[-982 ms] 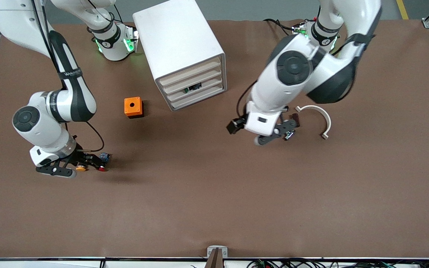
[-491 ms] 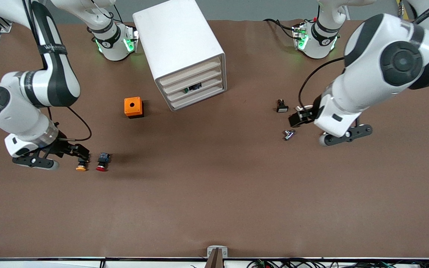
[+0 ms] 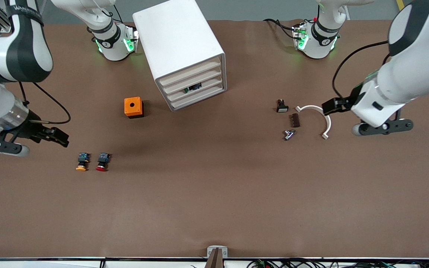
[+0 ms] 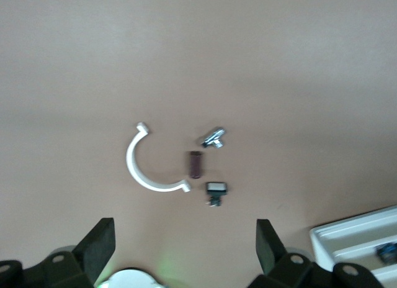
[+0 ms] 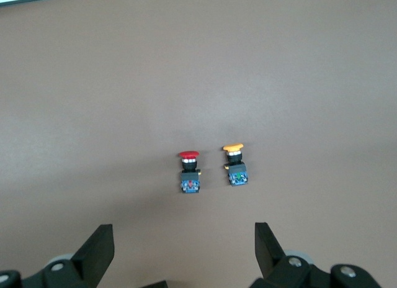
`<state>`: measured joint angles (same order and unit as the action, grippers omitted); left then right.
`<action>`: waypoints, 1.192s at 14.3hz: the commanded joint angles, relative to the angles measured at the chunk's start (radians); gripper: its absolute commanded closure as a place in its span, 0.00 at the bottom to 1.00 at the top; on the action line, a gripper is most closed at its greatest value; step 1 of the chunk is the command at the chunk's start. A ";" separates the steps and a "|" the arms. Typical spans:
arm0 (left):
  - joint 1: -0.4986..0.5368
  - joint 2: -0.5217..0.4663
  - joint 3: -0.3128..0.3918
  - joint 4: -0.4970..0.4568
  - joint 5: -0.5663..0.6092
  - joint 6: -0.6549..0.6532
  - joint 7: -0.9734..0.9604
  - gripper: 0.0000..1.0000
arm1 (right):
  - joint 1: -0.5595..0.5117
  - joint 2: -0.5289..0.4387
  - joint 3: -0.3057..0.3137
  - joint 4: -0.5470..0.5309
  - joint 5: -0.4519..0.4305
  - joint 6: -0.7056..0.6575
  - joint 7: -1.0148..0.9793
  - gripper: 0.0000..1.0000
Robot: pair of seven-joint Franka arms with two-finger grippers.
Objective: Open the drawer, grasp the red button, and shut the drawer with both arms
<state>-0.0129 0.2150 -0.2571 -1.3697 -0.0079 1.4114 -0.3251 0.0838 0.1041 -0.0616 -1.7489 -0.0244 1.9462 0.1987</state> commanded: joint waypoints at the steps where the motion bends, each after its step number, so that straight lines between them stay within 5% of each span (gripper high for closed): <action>1: -0.004 -0.118 0.065 -0.127 -0.001 -0.008 0.122 0.00 | -0.021 -0.024 0.014 0.067 -0.002 -0.113 -0.015 0.00; 5: -0.007 -0.256 0.173 -0.274 0.000 0.009 0.276 0.00 | -0.021 -0.034 0.016 0.164 0.001 -0.252 -0.015 0.00; 9: -0.002 -0.371 0.206 -0.422 0.002 0.127 0.317 0.00 | -0.021 -0.069 0.014 0.172 0.000 -0.263 -0.015 0.00; 17: 0.002 -0.370 0.202 -0.387 0.003 0.133 0.317 0.00 | -0.021 -0.098 0.014 0.183 0.000 -0.291 -0.015 0.00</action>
<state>-0.0131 -0.1339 -0.0508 -1.7553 -0.0079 1.5426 -0.0235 0.0828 0.0125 -0.0612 -1.5746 -0.0240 1.6697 0.1960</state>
